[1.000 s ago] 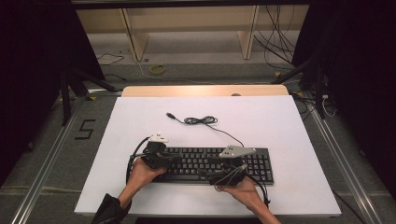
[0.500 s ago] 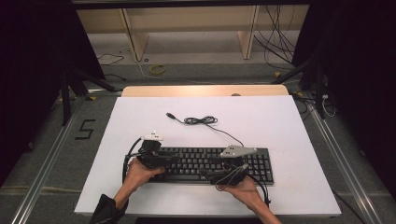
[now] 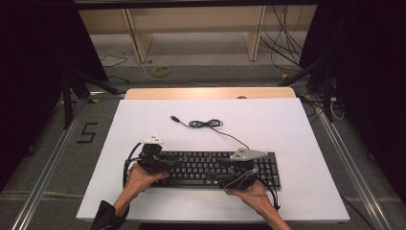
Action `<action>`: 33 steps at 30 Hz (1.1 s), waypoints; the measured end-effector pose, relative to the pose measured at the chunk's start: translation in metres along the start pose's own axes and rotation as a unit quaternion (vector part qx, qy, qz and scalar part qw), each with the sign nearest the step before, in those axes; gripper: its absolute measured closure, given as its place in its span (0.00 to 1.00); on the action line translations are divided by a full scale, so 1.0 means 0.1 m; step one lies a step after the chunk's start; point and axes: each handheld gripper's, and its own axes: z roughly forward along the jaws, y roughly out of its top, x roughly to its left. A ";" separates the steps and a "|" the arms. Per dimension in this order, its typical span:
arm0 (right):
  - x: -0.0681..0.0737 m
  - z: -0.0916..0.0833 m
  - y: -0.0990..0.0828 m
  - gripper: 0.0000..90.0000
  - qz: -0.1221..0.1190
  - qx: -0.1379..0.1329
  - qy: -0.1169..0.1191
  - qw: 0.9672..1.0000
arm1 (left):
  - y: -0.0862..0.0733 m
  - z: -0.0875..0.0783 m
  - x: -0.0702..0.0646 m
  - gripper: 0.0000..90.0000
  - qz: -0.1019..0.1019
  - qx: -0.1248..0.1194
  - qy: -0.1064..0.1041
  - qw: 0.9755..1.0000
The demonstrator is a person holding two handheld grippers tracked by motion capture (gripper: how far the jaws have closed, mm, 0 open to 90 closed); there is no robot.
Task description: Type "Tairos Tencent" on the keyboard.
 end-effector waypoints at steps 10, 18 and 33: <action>-0.04 -0.05 -0.02 0.39 0.003 -0.001 -0.004 1.000 | -0.02 -0.07 -0.03 0.52 0.002 -0.013 -0.007 1.000; -0.08 -0.11 -0.04 0.39 0.006 -0.006 -0.011 1.000 | -0.05 -0.13 -0.05 0.44 0.004 -0.033 -0.020 0.999; -0.17 -0.33 -0.12 0.39 0.011 -0.022 -0.029 0.999 | -0.18 -0.30 -0.10 0.37 0.006 -0.077 -0.038 0.996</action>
